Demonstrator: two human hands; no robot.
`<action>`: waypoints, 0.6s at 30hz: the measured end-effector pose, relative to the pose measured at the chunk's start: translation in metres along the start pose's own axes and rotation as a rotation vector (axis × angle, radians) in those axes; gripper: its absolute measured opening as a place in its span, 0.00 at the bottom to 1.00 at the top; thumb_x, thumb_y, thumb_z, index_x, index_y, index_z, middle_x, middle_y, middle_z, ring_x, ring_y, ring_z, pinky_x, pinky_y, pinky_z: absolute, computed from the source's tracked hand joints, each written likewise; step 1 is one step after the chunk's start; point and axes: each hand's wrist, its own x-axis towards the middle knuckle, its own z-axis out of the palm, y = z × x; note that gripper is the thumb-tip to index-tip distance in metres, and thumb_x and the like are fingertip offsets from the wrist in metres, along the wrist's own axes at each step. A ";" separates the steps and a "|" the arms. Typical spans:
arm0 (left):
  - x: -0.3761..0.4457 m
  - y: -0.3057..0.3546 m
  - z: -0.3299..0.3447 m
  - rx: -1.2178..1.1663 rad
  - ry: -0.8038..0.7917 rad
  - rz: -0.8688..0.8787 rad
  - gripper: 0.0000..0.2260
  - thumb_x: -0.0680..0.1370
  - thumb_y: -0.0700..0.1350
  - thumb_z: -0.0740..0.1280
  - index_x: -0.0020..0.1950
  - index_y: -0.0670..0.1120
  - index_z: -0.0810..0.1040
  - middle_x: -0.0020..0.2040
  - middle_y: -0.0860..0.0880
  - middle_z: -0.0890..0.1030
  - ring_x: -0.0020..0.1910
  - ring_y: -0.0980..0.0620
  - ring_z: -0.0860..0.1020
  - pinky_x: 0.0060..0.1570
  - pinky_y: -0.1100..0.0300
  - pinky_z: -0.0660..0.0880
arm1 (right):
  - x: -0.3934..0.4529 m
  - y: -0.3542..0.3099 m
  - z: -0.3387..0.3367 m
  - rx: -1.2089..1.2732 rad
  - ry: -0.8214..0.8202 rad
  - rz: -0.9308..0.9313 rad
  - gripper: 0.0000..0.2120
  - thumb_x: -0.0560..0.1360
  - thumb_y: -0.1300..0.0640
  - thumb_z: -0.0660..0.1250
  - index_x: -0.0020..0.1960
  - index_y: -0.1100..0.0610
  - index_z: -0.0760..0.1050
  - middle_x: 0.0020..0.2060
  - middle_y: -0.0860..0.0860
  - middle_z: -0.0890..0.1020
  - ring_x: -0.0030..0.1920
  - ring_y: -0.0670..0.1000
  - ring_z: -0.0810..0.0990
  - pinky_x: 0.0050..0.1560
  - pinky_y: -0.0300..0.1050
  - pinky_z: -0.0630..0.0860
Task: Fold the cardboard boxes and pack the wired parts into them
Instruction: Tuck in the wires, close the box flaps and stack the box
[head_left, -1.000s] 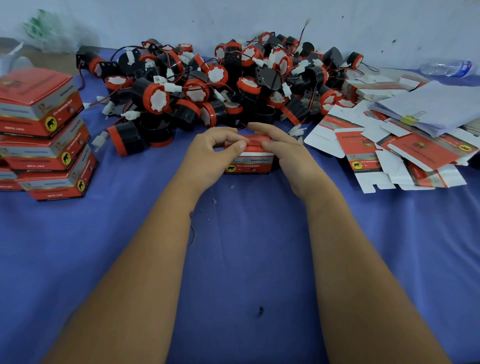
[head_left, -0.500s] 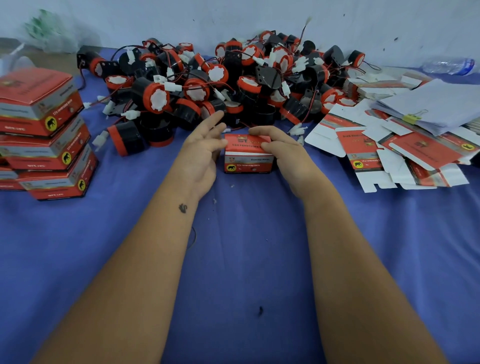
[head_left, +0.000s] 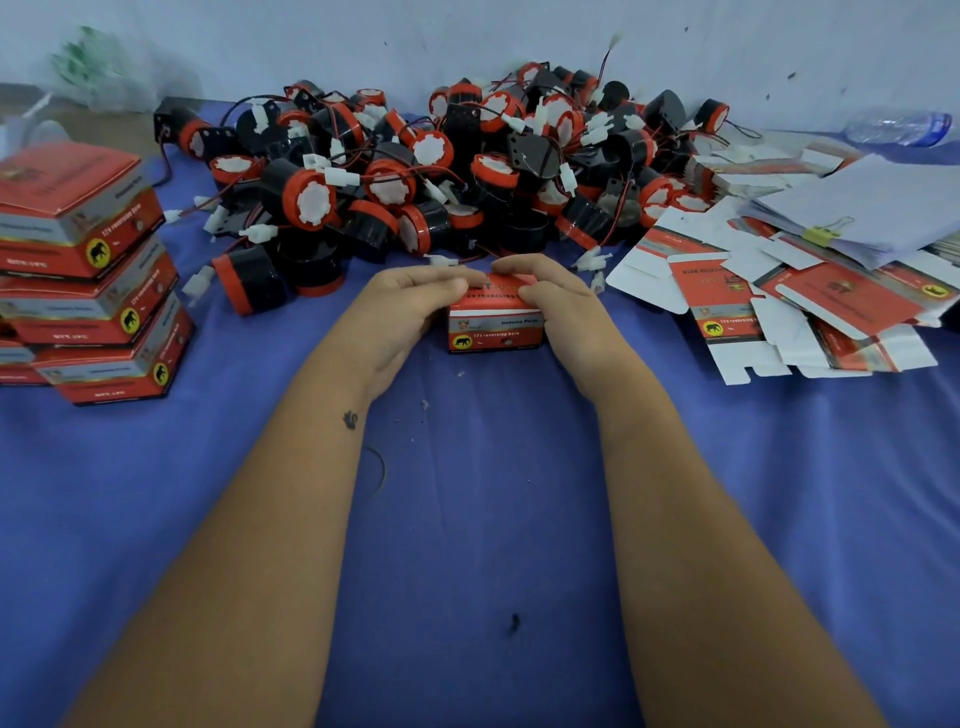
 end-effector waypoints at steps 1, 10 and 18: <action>0.000 0.000 0.000 0.005 0.003 0.000 0.11 0.81 0.36 0.64 0.48 0.48 0.85 0.51 0.49 0.84 0.52 0.53 0.83 0.49 0.64 0.79 | 0.000 0.000 0.001 0.002 0.001 -0.006 0.18 0.80 0.66 0.53 0.62 0.55 0.76 0.54 0.49 0.77 0.48 0.45 0.76 0.40 0.29 0.75; 0.004 0.004 0.001 -0.037 -0.067 -0.052 0.13 0.78 0.30 0.63 0.53 0.45 0.81 0.55 0.46 0.82 0.51 0.52 0.82 0.45 0.65 0.79 | -0.002 0.002 0.007 -0.059 0.038 -0.055 0.17 0.79 0.66 0.52 0.58 0.54 0.76 0.58 0.53 0.76 0.50 0.46 0.75 0.41 0.29 0.73; 0.002 0.004 0.002 0.176 -0.030 -0.063 0.14 0.79 0.33 0.65 0.48 0.51 0.84 0.60 0.44 0.81 0.60 0.46 0.79 0.59 0.55 0.78 | -0.001 0.006 0.000 -0.197 -0.016 0.007 0.17 0.83 0.60 0.52 0.68 0.48 0.69 0.63 0.54 0.72 0.56 0.49 0.73 0.49 0.37 0.71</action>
